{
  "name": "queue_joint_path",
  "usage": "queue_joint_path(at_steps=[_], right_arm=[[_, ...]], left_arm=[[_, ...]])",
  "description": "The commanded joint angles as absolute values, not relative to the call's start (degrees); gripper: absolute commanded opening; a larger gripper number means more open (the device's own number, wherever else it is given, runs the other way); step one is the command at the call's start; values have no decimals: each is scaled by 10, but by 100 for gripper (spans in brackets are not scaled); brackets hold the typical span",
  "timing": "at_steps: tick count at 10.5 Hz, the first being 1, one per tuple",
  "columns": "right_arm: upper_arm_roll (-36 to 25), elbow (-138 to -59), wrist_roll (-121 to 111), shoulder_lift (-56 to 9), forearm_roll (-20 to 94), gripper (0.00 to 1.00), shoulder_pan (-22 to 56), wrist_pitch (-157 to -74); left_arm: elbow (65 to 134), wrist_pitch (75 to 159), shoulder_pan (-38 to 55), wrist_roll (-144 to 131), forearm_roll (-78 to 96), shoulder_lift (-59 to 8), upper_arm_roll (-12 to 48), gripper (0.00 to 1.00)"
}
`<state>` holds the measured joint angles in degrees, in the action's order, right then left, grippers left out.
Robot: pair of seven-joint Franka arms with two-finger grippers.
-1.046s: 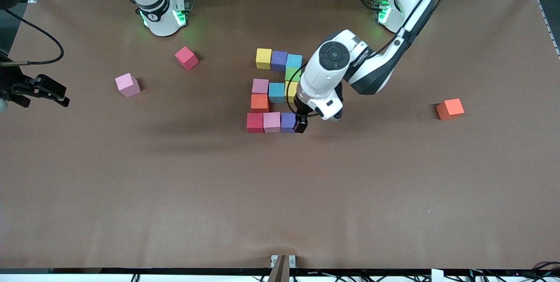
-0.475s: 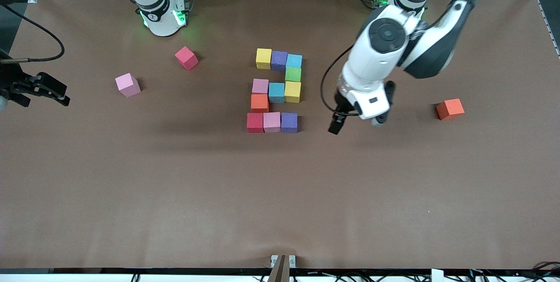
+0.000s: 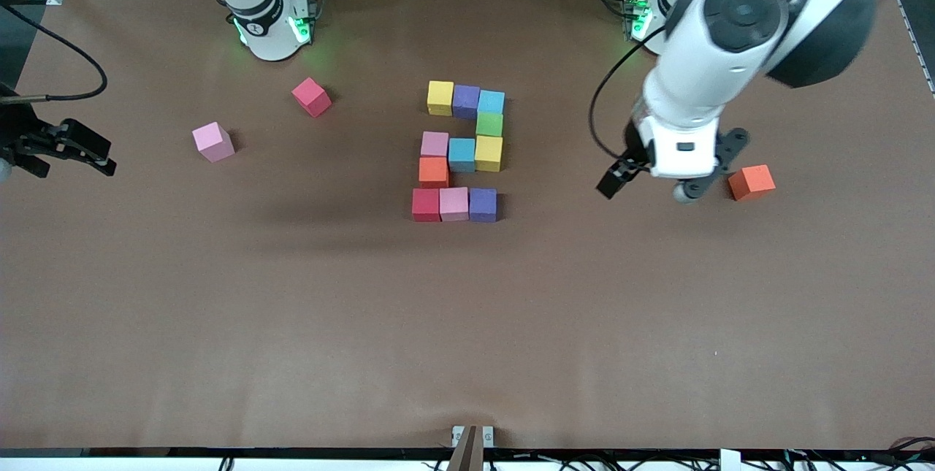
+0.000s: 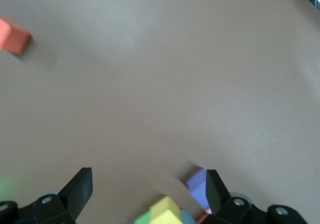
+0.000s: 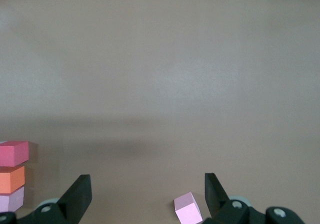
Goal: Form number 2 with 11 blocks
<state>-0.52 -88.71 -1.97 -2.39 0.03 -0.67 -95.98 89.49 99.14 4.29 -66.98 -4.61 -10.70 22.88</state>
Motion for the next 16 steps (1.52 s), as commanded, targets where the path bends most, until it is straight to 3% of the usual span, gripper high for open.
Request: queue_joint_path(at_steps=[1,3,5,9,16], right_arm=[[-3,-893,-31,-16,10,100,-11,-963],[-3,-893,-31,-16,10,100,-12,-962],[-3,-893,-31,-16,10,100,-12,-962],[-3,-893,-31,-16,10,100,-12,-962],[-4,-894,-31,-17,10,100,-12,-962]], left_arm=[[887,926,-10,-468,-51,-67,231,100],[889,893,-19,-285,-51,-31,176,100],[889,874,-66,-138,-47,-8,165,100],[893,875,-59,-6,-23,7,77,100],[882,882,-55,-23,-28,1,72,100]])
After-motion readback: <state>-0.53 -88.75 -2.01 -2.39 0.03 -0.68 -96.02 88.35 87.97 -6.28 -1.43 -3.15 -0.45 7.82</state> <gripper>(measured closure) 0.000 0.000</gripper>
